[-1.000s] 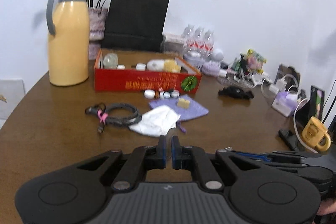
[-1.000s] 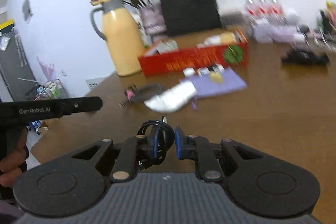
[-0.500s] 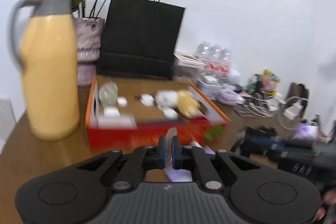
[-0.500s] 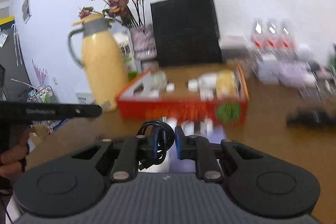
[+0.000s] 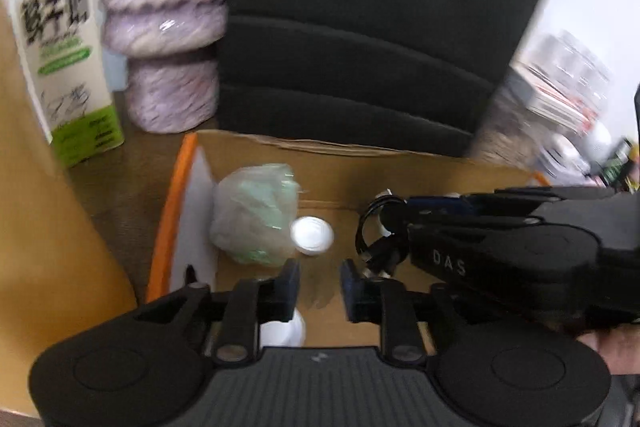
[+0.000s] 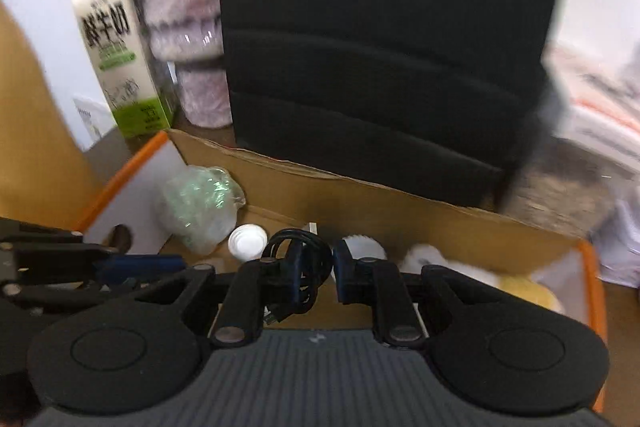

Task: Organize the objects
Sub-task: 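Lower the black cable into the box with the right tool while the left tool releases the clear piece there, then move both tools back toward the purple cloth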

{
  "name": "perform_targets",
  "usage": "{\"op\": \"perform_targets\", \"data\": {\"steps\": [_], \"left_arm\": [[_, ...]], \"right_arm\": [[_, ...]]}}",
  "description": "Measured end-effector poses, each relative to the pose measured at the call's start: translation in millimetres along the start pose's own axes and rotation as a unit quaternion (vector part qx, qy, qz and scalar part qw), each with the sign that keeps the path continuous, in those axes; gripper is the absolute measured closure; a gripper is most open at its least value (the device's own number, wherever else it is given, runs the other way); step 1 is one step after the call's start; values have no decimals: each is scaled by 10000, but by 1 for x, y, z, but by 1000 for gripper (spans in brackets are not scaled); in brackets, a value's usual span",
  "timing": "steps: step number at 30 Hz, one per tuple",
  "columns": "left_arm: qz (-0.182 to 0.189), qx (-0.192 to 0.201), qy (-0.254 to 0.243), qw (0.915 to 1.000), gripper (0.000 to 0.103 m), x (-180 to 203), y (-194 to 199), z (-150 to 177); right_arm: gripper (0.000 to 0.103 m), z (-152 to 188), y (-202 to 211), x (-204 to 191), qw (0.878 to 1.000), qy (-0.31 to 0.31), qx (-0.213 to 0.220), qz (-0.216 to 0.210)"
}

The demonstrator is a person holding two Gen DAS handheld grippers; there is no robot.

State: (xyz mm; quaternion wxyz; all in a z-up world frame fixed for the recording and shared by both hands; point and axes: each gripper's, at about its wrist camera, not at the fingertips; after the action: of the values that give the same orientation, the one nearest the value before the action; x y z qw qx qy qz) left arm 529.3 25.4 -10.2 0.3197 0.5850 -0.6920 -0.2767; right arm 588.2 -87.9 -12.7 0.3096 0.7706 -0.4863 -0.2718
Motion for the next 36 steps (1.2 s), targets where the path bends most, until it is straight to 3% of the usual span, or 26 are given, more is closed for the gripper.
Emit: {"op": "perform_targets", "data": {"steps": [1,3,4,5,8,12,16,18,22,25,28,33,36], "left_arm": [[21,12,95,10000,72,-5,0,0],[194,43,200,9996,71,-12,2,-1],[229,68,193,9995,69,-13,6,-1],[240,124,137,9995,66,-13,11,-1],[36,317,-14,9995,56,-8,25,-2],[-12,414,-35,9991,53,2,54,2],[-137,808,-674,9944,36,28,114,37],[-137,1027,-1006,9895,31,39,145,59],[-117,1517,-1290,9799,22,57,213,117],[146,1768,-1365,9746,16,70,263,175],[269,1953,-1563,9678,13,84,295,231],[216,1822,-1430,9726,10,99,329,314],[48,1535,-1452,9774,8,102,335,349]], "right_arm": [[85,-2,-8,0,10000,-32,-45,28],[72,-4,-17,1,9998,-97,-97,131],[52,-5,-17,2,9997,-138,-59,196],[43,-4,-15,3,9995,-187,4,250],[43,-4,-4,7,9995,-267,88,166],[42,-1,29,10,9991,-307,214,213],[33,17,87,6,9984,-287,450,207],[21,41,124,-1,9976,-182,660,64],[18,102,195,-15,9950,116,993,-28],[4,161,253,-18,9910,-21,1329,-134],[0,229,311,-25,9860,-152,1645,-206],[0,334,373,-32,9851,-658,1583,-167],[0,384,388,-34,9869,-1047,1200,-260]]}}
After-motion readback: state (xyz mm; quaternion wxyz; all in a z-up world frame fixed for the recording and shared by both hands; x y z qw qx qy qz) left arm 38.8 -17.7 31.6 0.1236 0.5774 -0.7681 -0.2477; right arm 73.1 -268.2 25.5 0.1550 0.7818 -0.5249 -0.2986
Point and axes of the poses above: each gripper's, at about its wrist camera, not at the fingertips, and y roughly against the way its jaws point, x to its right, z to its underside, and after that the axes turned 7 degrees about -y, right-handed
